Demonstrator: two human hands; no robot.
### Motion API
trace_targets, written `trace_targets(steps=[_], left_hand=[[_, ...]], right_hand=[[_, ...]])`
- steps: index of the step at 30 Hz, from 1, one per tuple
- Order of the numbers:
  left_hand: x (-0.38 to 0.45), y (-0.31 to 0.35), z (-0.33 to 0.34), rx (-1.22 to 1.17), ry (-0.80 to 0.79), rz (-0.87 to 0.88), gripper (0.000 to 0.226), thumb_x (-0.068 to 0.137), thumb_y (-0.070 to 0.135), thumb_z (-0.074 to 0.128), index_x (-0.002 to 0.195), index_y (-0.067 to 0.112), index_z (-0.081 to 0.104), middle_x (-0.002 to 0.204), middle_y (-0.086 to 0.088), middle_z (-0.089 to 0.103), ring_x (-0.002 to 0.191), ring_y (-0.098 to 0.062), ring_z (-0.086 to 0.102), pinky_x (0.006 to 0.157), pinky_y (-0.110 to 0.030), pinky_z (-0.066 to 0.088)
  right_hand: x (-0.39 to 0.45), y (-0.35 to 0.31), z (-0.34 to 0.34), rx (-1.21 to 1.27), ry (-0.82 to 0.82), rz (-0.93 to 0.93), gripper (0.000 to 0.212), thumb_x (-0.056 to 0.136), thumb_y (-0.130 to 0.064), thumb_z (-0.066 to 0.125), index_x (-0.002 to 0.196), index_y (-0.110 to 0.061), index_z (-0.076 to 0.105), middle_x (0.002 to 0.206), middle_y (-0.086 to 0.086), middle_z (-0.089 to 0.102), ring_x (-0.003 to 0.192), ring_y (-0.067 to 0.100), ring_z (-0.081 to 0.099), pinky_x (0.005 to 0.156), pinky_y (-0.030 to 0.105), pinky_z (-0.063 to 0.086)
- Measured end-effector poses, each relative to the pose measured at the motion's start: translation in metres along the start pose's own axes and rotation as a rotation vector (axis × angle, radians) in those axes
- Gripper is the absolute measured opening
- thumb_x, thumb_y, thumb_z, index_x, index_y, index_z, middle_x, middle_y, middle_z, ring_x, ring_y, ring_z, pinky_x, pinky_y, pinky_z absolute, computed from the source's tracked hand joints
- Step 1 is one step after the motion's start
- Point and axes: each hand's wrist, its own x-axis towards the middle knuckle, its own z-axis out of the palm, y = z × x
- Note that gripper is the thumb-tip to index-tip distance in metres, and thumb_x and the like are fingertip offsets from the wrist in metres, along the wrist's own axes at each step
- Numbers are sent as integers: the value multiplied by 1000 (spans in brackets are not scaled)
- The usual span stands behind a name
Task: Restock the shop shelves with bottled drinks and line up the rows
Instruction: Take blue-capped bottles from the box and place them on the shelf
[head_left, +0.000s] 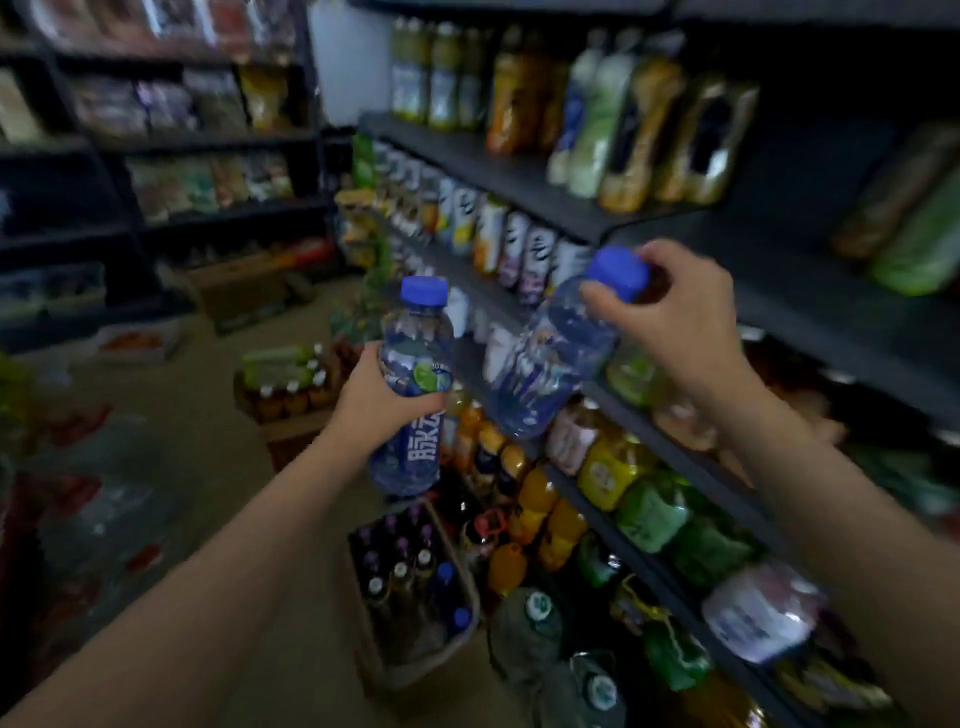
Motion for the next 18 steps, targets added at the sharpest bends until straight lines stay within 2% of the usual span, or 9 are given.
trace_targets(steps=[2, 5, 7, 9, 11, 13, 15, 18], left_hand=[[-26, 46, 18, -17, -64, 57, 62, 68, 7, 79, 115, 17, 40, 94, 8, 54, 94, -19, 56, 77, -29, 42], [-60, 108, 54, -60, -194, 110, 54, 67, 2, 79, 106, 15, 42, 88, 9, 55, 86, -18, 58, 76, -31, 44], [-84, 143, 86, -91, -284, 133, 54, 67, 1, 79, 105, 14, 44, 88, 7, 58, 81, -16, 58, 73, -28, 48], [-111, 172, 121, -139, -371, 141, 50, 68, 0, 78, 101, 18, 45, 87, 8, 58, 75, -11, 58, 65, -23, 47], [-140, 196, 158, -169, -475, 130, 48, 70, 1, 77, 103, 18, 47, 92, 2, 62, 74, -11, 59, 65, -24, 48], [-170, 217, 197, -210, -582, 119, 43, 72, -1, 74, 107, 11, 52, 94, -5, 65, 67, -9, 64, 57, -18, 51], [-202, 238, 237, -223, -658, 137, 32, 73, -2, 72, 95, 15, 56, 85, 0, 64, 56, -2, 64, 48, -13, 49], [-250, 265, 304, -177, -770, 216, 36, 68, 5, 78, 88, 24, 55, 88, 3, 65, 70, -8, 63, 59, -20, 48]], right_hand=[[-9, -12, -65, 92, 165, 123, 25, 78, -34, 71, 80, -12, 58, 67, -1, 51, 67, 10, 44, 58, 17, 32], [-40, -21, -152, 263, 364, 270, 20, 80, -30, 70, 80, -12, 59, 63, -9, 52, 63, 3, 45, 63, 24, 38], [-65, -22, -201, 294, 444, 333, 17, 80, -27, 71, 80, -13, 60, 65, -6, 53, 62, 2, 46, 65, 26, 39], [-87, -17, -244, 356, 493, 423, 27, 72, -38, 74, 78, -16, 59, 71, 2, 56, 68, 11, 51, 68, 36, 43], [-107, -6, -287, 452, 566, 533, 41, 57, -50, 73, 78, -17, 58, 80, 11, 58, 75, 23, 54, 76, 48, 48], [-131, 9, -332, 548, 672, 621, 36, 63, -43, 74, 79, -16, 57, 87, 14, 58, 80, 26, 55, 83, 54, 49], [-159, 21, -378, 584, 774, 678, 25, 77, -32, 72, 80, -17, 53, 92, 15, 57, 82, 27, 54, 79, 47, 48], [-205, 39, -452, 507, 889, 673, 26, 82, -28, 68, 78, -17, 44, 85, 12, 50, 77, 23, 48, 69, 37, 40]])
